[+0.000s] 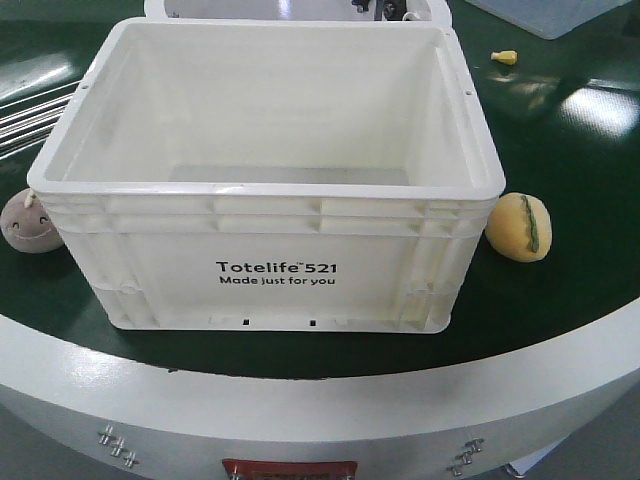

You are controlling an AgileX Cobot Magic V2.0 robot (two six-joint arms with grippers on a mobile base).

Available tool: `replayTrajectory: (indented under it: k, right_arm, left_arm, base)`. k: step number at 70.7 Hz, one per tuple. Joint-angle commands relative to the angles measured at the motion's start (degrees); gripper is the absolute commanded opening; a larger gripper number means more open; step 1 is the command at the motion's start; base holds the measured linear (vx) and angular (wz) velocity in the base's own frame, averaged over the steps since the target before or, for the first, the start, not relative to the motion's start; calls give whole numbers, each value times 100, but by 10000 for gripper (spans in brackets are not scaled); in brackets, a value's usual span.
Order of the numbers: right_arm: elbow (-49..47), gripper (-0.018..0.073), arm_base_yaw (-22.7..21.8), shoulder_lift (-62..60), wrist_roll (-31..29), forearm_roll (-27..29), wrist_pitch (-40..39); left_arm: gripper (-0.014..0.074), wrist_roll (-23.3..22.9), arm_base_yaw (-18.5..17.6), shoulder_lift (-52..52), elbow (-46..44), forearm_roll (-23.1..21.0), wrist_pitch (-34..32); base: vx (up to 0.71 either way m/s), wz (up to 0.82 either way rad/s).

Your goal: Place moving items into box and shelve

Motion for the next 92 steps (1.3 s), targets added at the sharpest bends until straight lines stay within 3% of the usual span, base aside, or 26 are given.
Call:
replayTrajectory:
  k: [1,13,23,33,47,62,92]
  right_arm:
    - [-182,347,14,-15,-14,-22,-559]
    - [-182,617,7,-15,-1,58,-488]
    - [-182,705,7,-10,143,65,-421]
    - [-324,687,7,221,563,129,-204]
    - [-1229,624,7,1053,552,160,541]
    - [-1953,589,73,2032,472,199,812]
    - [-2002,588,73,3639,428,291,944]
  left_arm:
    - [317,13,14,-28,-223,-14,-486]
    - [472,13,14,-28,-223,-14,-486]
    - [514,-81,14,-28,-205,-71,-463]
    - [514,-206,14,202,-293,-76,-657]
    - [514,-200,19,915,-965,-353,-552]
    - [514,-200,233,1738,-1542,-364,-287]
    - [514,-201,234,2821,-1536,-358,-33]
  base:
    - [0,0]
    - [0,0]
    - [0,0]
    - [0,0]
    - [0,0]
    - [0,0]
    - [0,0]
